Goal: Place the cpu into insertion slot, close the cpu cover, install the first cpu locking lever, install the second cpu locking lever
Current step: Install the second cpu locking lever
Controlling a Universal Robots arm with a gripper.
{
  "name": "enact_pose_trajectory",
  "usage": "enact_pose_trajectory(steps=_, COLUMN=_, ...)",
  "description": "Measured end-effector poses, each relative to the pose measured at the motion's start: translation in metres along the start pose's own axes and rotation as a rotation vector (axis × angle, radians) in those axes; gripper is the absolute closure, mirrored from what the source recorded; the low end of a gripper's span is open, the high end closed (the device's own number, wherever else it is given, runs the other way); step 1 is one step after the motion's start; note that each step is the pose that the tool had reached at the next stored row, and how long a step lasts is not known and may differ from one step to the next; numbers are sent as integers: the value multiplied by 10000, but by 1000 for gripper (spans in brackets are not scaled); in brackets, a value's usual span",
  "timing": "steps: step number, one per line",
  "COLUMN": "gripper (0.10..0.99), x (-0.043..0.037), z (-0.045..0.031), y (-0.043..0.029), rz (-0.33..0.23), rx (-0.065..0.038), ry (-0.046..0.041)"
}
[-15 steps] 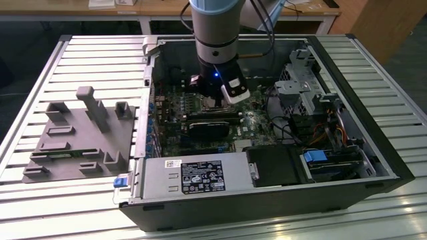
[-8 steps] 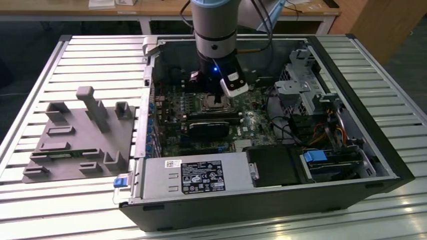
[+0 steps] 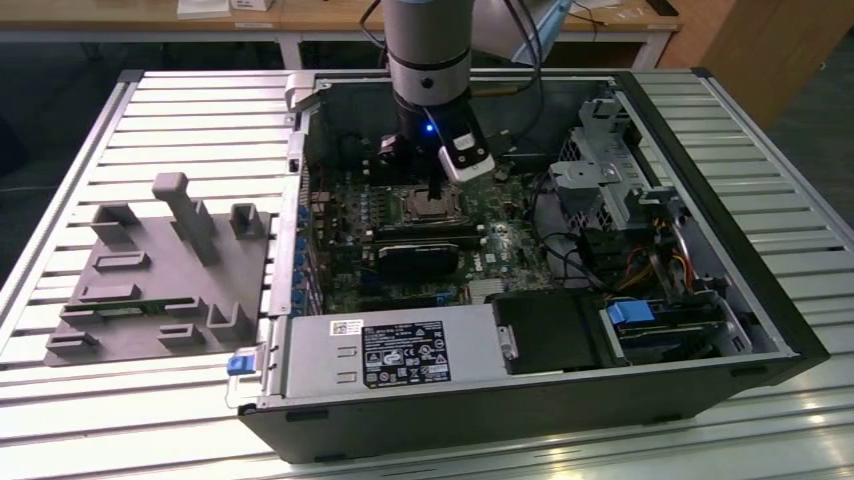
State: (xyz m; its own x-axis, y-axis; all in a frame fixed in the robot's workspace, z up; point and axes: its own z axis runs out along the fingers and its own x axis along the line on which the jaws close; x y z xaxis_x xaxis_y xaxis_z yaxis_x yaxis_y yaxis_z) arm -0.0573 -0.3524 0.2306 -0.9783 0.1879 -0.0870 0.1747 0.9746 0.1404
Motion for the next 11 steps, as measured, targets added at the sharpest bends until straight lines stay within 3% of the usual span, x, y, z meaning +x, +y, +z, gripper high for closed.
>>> enact_pose_trajectory(steps=11, gripper=984, x=-3, z=-41, y=7, rz=-1, rx=12, ry=-3)
